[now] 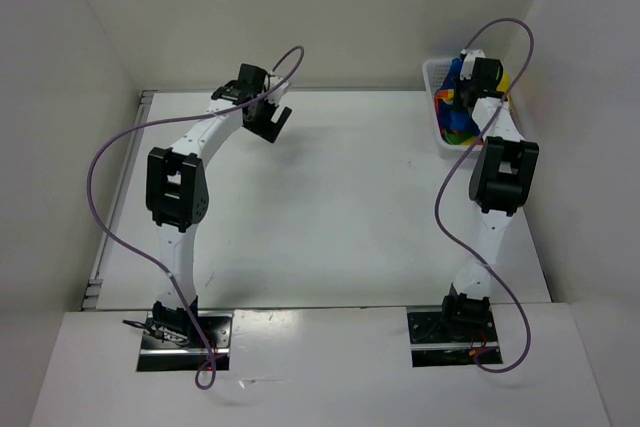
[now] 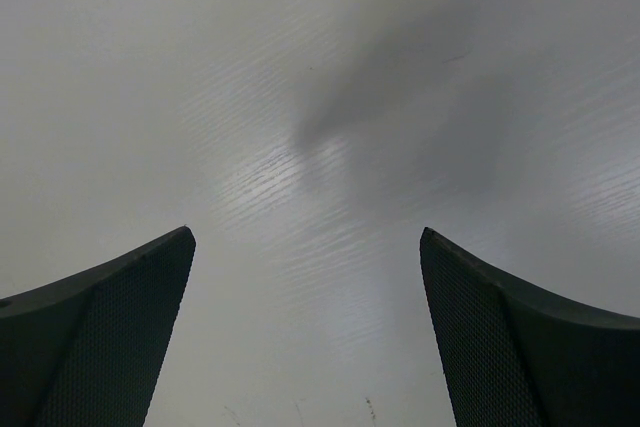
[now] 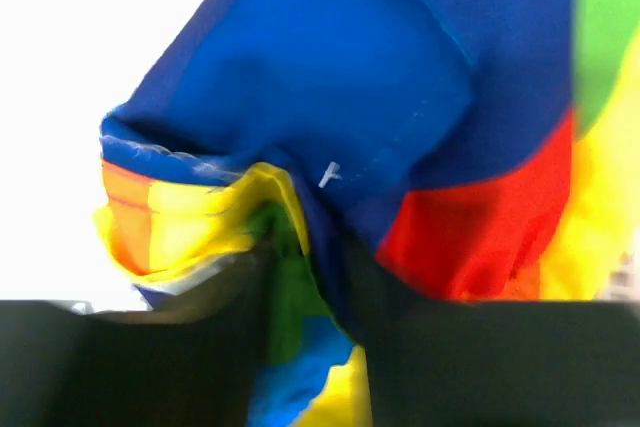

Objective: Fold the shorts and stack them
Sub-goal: Grab the shorts from the pile, then move the shorts to the center of the board

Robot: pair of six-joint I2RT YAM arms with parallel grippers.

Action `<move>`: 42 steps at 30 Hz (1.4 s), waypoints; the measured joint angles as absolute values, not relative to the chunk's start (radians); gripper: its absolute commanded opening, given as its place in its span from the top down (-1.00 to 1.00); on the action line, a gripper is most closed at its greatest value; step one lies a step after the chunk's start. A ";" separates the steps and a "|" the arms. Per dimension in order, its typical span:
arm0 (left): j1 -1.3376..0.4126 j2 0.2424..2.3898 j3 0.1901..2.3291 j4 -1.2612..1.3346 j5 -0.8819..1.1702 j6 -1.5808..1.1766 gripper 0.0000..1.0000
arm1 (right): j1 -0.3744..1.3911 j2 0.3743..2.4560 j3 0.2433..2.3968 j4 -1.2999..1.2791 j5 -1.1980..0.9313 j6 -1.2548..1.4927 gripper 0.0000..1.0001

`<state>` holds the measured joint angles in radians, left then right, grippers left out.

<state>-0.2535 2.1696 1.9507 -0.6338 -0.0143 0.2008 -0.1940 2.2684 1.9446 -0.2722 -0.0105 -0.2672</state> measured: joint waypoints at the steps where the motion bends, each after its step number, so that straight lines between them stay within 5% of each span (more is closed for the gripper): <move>1: -0.255 2.170 1.951 -0.635 -0.020 0.204 -1.00 | -0.194 2.283 1.953 -0.278 -0.019 -0.276 0.64; 7: -0.262 2.171 1.951 -0.626 -0.031 0.210 -1.00 | -0.194 2.306 1.997 -0.311 -0.054 -0.279 1.00; 15: -0.265 2.168 1.963 -0.622 -0.045 0.211 -1.00 | -0.202 2.226 2.111 -0.373 -0.080 -0.247 1.00; 22: -0.265 2.093 1.978 -0.609 -0.088 0.230 -1.00 | -0.173 1.916 2.209 -0.374 -0.095 -0.252 1.00; 29: -0.258 1.943 1.996 -0.596 -0.107 0.234 -1.00 | 0.082 1.644 2.307 -0.341 -0.159 -0.264 1.00; 32: -0.248 1.885 1.999 -0.590 -0.124 0.235 -1.00 | 0.219 1.628 2.342 -0.334 -0.209 -0.234 0.82; 38: -0.221 1.750 1.892 -0.556 -0.199 0.265 -1.00 | 0.316 1.624 2.087 -0.301 -0.266 -0.108 0.78; 41: -0.197 1.692 1.802 -0.545 -0.232 0.290 -1.00 | 0.334 1.672 1.892 -0.300 -0.247 -0.027 0.32; 42: -0.185 1.681 1.777 -0.545 -0.241 0.297 -1.00 | 0.339 1.695 1.843 -0.305 -0.241 0.002 -0.45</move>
<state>-0.1852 1.6810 1.7771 -0.5449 -0.2405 0.2966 0.3386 1.6951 1.8427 -0.3046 -0.2405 0.0025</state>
